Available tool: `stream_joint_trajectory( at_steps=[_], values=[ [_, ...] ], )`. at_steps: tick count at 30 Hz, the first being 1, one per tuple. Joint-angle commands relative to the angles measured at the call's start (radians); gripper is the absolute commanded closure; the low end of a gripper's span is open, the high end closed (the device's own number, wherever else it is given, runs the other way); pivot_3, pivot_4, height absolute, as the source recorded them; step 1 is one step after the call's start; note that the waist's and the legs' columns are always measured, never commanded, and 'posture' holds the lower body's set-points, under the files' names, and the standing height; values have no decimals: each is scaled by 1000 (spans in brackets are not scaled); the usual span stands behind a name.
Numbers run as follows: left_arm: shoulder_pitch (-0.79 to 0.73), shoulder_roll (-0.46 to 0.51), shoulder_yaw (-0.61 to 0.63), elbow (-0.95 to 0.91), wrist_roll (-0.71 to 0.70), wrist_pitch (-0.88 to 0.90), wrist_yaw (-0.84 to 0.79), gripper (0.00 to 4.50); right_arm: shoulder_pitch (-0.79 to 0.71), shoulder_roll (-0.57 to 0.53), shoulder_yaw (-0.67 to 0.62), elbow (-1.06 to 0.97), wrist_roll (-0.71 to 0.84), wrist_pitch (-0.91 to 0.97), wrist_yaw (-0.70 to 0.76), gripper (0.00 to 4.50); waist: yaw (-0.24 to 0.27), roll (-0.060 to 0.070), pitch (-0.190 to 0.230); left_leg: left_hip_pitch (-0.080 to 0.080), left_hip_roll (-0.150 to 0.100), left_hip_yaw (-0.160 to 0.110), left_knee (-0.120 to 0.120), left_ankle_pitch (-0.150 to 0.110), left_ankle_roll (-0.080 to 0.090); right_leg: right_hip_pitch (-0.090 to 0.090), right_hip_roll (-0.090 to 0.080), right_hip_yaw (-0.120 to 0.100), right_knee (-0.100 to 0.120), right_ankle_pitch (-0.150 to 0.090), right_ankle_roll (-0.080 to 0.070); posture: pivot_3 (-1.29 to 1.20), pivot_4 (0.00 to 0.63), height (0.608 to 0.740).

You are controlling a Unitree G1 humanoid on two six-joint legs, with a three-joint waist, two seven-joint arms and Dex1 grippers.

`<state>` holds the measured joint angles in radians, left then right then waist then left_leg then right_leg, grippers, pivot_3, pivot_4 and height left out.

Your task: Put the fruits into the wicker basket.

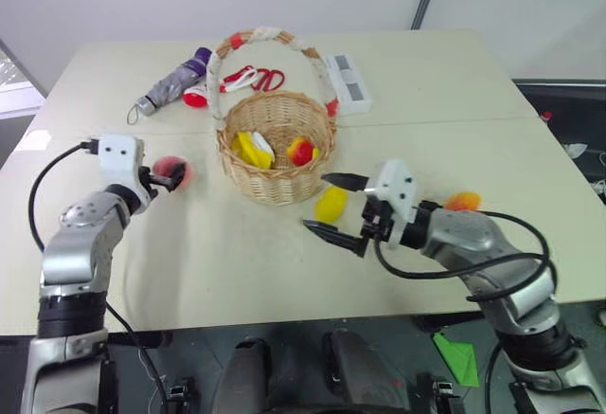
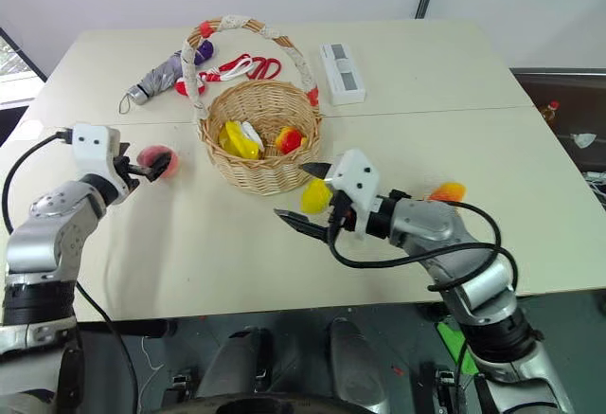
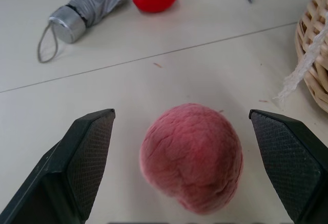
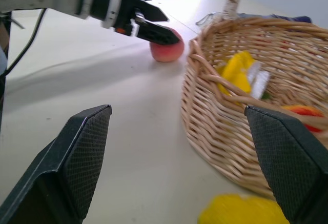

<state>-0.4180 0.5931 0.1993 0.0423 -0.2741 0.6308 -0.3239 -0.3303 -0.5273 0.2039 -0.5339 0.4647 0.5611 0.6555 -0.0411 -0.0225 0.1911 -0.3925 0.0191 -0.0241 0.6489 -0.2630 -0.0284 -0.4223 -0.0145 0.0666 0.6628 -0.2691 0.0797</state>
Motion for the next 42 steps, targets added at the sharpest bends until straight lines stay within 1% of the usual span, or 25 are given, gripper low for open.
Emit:
stream_joint_trajectory(
  at_steps=[1, 9, 11, 12, 15, 16, 17, 20, 22, 23, 25, 26, 27, 30, 31, 34, 35, 38, 39, 40, 42],
  values=[
    [-62, 15, -28, 44, 37, 45, 5, 0, -22, 28, 12, 1, -22, -38, 5, 156, -1, 0, 0, 0, 0, 0, 0, 0, 0, 0, 0, 0, 0, 0, 0, 0, 150, 740],
    [-92, 14, -36, 72, 54, 144, 1, 0, -21, 57, 22, 20, -65, -62, 9, 156, -1, 0, 0, 0, 0, 0, 0, 0, 0, 0, 0, 0, 0, 0, 0, 0, 150, 740],
    [-95, 11, -29, 80, 56, 129, 0, 531, -23, 66, 28, 26, -75, -66, 8, 0, -1, 0, 0, 0, 0, 0, 0, 0, 0, 0, -1, 0, 0, 0, 0, 0, 150, 740],
    [-95, 9, -25, 83, 55, 119, -1, 864, -23, 70, 29, 28, -79, -68, 9, 0, -1, 0, 0, 0, 0, 0, 0, 0, 0, 0, -1, 0, 0, 0, 0, 0, 150, 740],
    [-93, 35, -39, 80, 72, 126, -10, 2078, -30, 84, 29, 36, -90, -70, 7, 0, -2, 0, 0, 0, 0, 0, 0, 0, 0, 0, -1, 0, 0, 0, 0, 0, 150, 740],
    [-88, 49, -44, 75, 81, 128, -14, 2278, -32, 89, 28, 37, -94, -70, 7, 0, -2, 0, 0, 0, 0, 0, 0, 0, 0, 0, -1, 0, 1, 0, 0, 0, 150, 740],
    [-75, 64, -25, 51, 68, 110, -37, 2278, -35, 91, 26, 39, -97, -71, 7, 0, -2, 0, 0, 0, 0, 0, 0, 0, 0, -1, -1, 0, 1, 0, 0, 0, 150, 740],
    [-27, 95, 59, -66, -28, 53, -150, 2278, -42, 93, 16, 45, -99, -69, 11, 0, -3, -1, 1, 0, 1, 0, 0, 0, 0, -2, -1, 0, 1, 0, 0, 0, 150, 740],
    [15, 120, 109, -196, -121, 29, -261, 2278, -43, 87, 3, 47, -95, -65, 15, 0, -1, -1, 1, -1, 3, 0, 0, 0, 0, -2, -2, 0, 1, 0, 0, 0, 150, 740],
    [20, 127, 127, -270, -188, 49, -313, 2278, -44, 81, -4, 51, -92, -62, 19, 0, -1, -1, 1, -1, 3, 0, 0, 0, 0, -2, -2, 0, 1, 0, 0, 0, 150, 740],
    [0, 126, 126, -360, -275, 97, -351, 2278, -45, 71, -12, 65, -93, -62, 27, 0, 5, -2, 1, -2, 3, 0, 0, 0, -1, -2, -5, 0, 0, 0, 0, 0, 150, 740],
    [-16, 122, 106, -384, -289, 113, -351, 2278, -47, 67, -14, 74, -96, -65, 31, 0, 8, -2, 1, -2, 2, -1, 0, 0, -1, -2, -6, -1, 0, 0, 0, 0, 150, 740],
    [-52, 105, 54, -402, -284, 129, -337, 2278, -50, 62, -18, 90, -102, -68, 33, 0, 11, -2, 1, -2, 1, -1, 0, 0, -1, -1, -6, -1, 0, 0, 0, 0, 150, 740],
    [-148, 60, -119, -417, -209, 138, -295, 2278, -56, 54, -34, 130, -118, -77, 28, 0, 21, -2, 1, -1, -4, 0, 1, 0, -1, 1, -6, -2, 0, 1, 1, 0, 150, 740],
    [-173, 45, -157, -404, -187, 139, -281, 2278, -57, 53, -38, 138, -121, -78, 27, 0, 22, -2, 1, 0, -5, 0, 1, 0, -1, 2, -6, -2, 0, 1, 1, 0, 150, 740],
    [-272, -48, -225, -289, -139, 156, -210, 2278, -45, 38, -52, 162, -154, -73, 6, 0, 22, -2, 1, -1, -5, 0, 1, 0, -1, 1, -5, -1, 0, 1, 1, 0, 150, 740],
    [-290, -57, -254, -257, -113, 141, -213, 2278, -35, 32, -59, 166, -163, -70, -2, 0, 20, -2, 1, -1, -4, 0, 1, 0, -1, 1, -3, -1, 0, 1, 1, 0, 150, 740],
    [-316, -84, -264, -201, -103, 120, -223, 992, -8, 32, -87, 161, -155, -46, -21, 0, 9, -2, 1, -1, -3, 0, 0, 0, -1, -1, -1, 0, 0, 0, 1, 0, 150, 740],
    [-323, -91, -262, -189, -103, 115, -228, 460, 2, 30, -92, 157, -154, -38, -23, 0, 7, -2, 1, -1, -3, -1, 0, 0, -1, -1, -1, 0, 0, 0, 1, 0, 150, 740],
    [-328, -92, -265, -182, -98, 103, -240, 67, 12, 27, -94, 154, -156, -30, -26, 0, 3, -2, 1, -1, -3, -1, 0, 0, -1, -1, -1, 0, 0, 0, 1, 0, 150, 740],
    [-332, -92, -259, -176, -100, 77, -269, 67, 27, 36, -100, 152, -153, 3, -46, 0, -2, -2, 1, -1, -3, -1, 0, 0, -1, -1, -1, 0, 0, 0, 1, 0, 150, 740]
  ],
)
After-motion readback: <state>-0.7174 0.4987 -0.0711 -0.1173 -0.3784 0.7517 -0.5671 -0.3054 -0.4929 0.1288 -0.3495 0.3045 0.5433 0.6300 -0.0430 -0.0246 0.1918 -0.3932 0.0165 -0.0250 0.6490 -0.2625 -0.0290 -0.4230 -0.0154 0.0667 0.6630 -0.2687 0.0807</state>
